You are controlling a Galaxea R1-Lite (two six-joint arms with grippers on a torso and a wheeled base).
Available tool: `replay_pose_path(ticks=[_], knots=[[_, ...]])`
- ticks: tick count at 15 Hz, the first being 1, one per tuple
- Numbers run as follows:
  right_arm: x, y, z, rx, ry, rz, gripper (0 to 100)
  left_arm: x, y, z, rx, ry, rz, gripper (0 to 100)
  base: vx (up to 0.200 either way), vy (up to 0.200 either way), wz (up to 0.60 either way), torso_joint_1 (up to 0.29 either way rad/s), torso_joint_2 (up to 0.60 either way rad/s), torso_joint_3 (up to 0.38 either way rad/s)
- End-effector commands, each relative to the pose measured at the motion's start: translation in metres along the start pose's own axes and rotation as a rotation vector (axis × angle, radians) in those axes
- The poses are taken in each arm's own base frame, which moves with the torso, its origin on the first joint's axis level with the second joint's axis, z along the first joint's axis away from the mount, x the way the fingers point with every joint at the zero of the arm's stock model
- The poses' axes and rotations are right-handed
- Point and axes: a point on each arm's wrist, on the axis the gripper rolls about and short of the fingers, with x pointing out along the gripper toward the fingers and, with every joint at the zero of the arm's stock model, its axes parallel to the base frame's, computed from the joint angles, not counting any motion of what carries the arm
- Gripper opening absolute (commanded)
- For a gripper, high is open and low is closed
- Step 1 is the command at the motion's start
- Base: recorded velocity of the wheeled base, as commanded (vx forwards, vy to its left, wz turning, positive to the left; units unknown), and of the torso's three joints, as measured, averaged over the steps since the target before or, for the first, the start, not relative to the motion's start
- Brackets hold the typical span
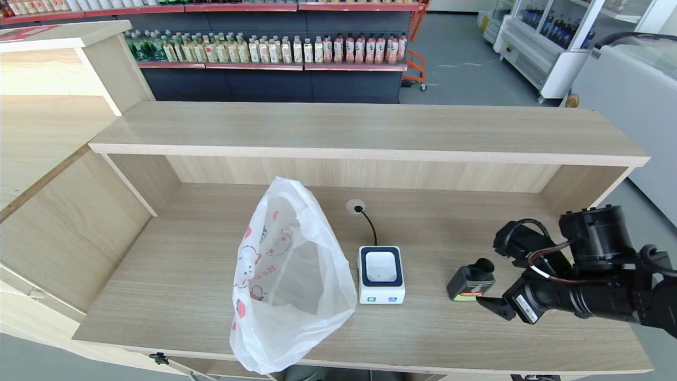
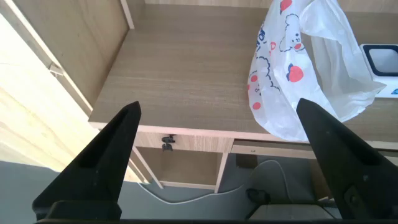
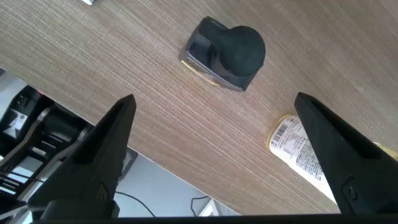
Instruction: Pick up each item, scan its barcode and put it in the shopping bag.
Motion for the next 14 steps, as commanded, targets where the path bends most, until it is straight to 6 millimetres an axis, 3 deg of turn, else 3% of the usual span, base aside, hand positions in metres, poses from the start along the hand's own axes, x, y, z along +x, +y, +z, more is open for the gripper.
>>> replay_pose_path(ticks=[1,8,14], knots=[[0.028,0.003,-0.005,-0.035,0.042,0.021,100,0.000,0.000,0.000,0.000,0.000,0.001,100,0.000,0.000,0.00,0.000,0.00,0.000],[0.074,-0.001,0.001,-0.034,0.037,0.021,100,0.000,0.000,0.000,0.000,0.000,0.001,100,0.000,0.000,0.00,0.000,0.00,0.000],[0.094,-0.001,0.008,-0.035,0.007,0.072,100,0.000,0.000,0.000,0.000,0.000,0.002,100,0.000,0.000,0.00,0.000,0.00,0.000]])
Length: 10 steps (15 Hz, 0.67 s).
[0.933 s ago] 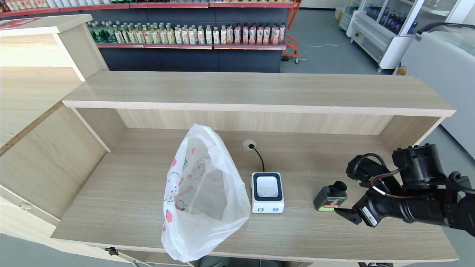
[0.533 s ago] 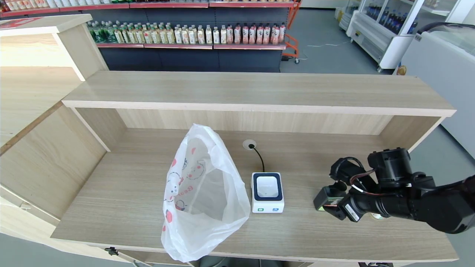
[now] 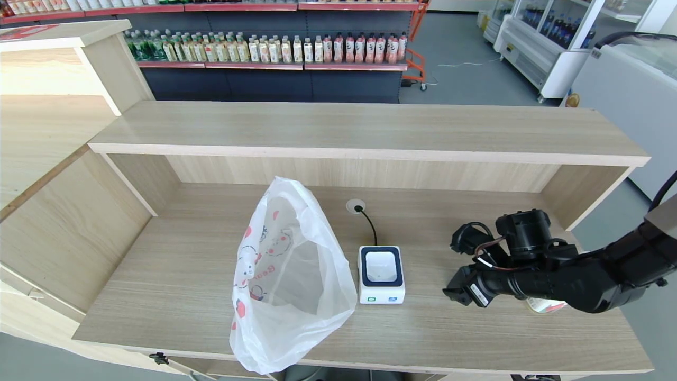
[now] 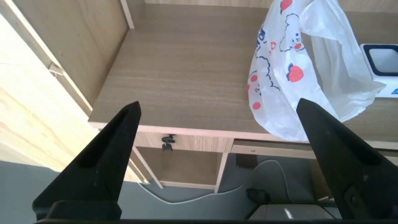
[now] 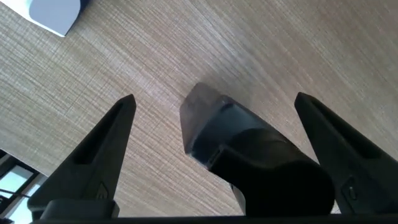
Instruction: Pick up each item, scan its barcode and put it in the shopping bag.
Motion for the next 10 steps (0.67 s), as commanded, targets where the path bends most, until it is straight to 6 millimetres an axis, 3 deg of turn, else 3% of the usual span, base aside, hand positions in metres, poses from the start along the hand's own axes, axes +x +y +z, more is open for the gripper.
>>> replay_pose_path(ticks=[1,5,6,10], knots=[[0.0060,0.0017,-0.0008,-0.002,0.002,0.020,100,0.0000,0.0000,0.0000,0.000,0.000,0.001,100,0.000,0.000,0.00,0.000,0.00,0.000],[0.0113,0.0013,-0.0025,0.002,-0.012,0.017,100,0.0000,0.0000,0.0000,0.000,0.000,0.001,100,0.000,0.000,0.00,0.000,0.00,0.000],[0.0112,0.0009,-0.0028,0.005,-0.012,0.015,0,0.0000,0.0000,0.0000,0.000,0.000,0.001,100,0.000,0.000,0.00,0.000,0.00,0.000],[0.0093,0.0028,0.0009,0.049,-0.030,0.029,0,0.0000,0.0000,0.0000,0.000,0.000,0.001,100,0.000,0.000,0.00,0.000,0.00,0.000]])
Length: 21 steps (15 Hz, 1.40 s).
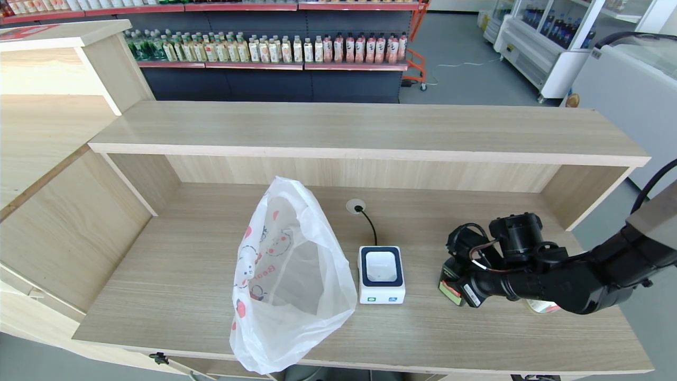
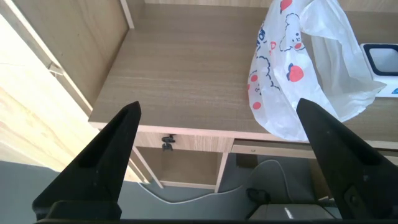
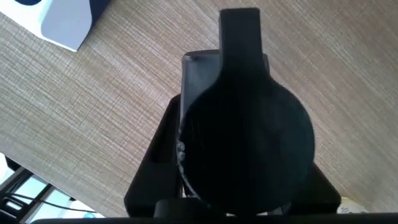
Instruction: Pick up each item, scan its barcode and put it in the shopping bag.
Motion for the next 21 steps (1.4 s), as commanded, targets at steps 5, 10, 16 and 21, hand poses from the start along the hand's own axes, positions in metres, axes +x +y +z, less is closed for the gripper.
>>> replay_pose_path(ticks=[5,10,16,21], knots=[[-0.011,0.000,0.003,0.003,-0.056,-0.027,0,0.000,0.000,0.000,0.000,0.000,0.001,100,0.000,0.000,0.00,0.000,0.00,0.000],[-0.113,-0.009,0.005,0.141,-0.251,-0.172,0,0.000,0.000,0.000,0.000,0.000,0.002,100,0.000,0.000,0.00,0.000,0.00,0.000],[-0.177,0.010,-0.011,-0.330,-0.437,-0.343,0,0.000,0.000,0.000,0.000,0.000,0.001,100,0.000,0.000,0.00,0.000,0.00,0.000],[-0.168,0.023,-0.014,-1.335,-0.649,-0.188,0,0.000,0.000,0.000,0.000,0.000,0.001,100,0.000,0.000,0.00,0.000,0.00,0.000]])
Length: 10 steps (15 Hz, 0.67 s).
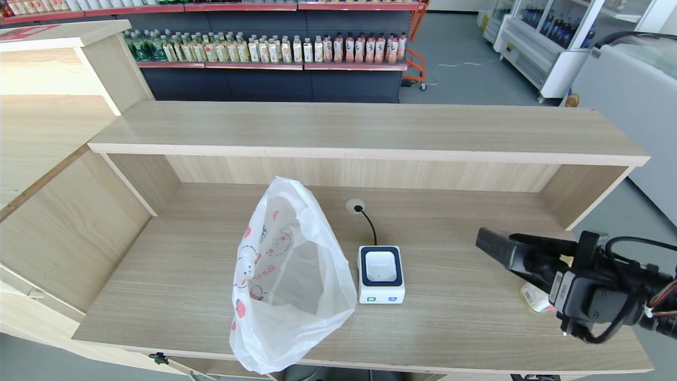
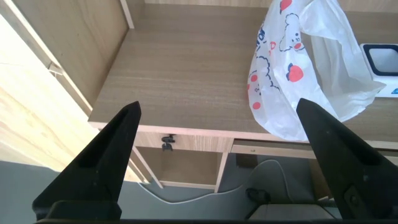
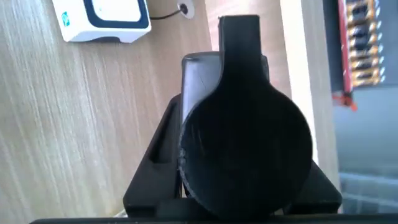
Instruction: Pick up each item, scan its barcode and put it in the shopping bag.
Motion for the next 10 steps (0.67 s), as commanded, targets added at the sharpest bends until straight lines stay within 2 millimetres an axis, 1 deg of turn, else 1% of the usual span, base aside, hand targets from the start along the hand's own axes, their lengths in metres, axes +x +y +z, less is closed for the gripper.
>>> replay_pose_path(ticks=[1,2,3,5,6,8,10], knots=[[0.005,0.014,0.007,-0.423,-0.305,0.085,0,0.000,0.000,0.000,0.000,0.000,0.000,100,0.000,0.000,0.00,0.000,0.00,0.000],[0.007,0.022,0.011,-0.519,-0.389,0.113,0,0.000,0.000,0.000,0.000,0.000,0.000,100,0.000,0.000,0.00,0.000,0.00,0.000],[0.006,0.036,0.011,-0.625,-0.463,0.190,0,0.000,0.000,0.000,0.000,0.000,0.000,100,0.000,0.000,0.00,0.000,0.00,0.000],[0.009,0.041,0.014,-0.752,-0.539,0.199,0,0.000,0.000,0.000,0.000,0.000,0.000,100,0.000,0.000,0.00,0.000,0.00,0.000],[0.012,0.044,0.021,-0.778,-0.603,0.186,0,0.000,0.000,0.000,0.000,0.000,0.000,100,0.000,0.000,0.00,0.000,0.00,0.000],[0.025,0.052,0.039,-0.841,-0.796,0.145,0,0.000,0.000,0.000,0.000,0.000,0.000,100,0.000,0.000,0.00,0.000,0.00,0.000],[0.034,0.050,0.050,-0.880,-0.849,0.101,0,0.000,0.000,0.000,0.000,0.000,0.002,100,0.000,0.000,0.00,0.000,0.00,0.000]])
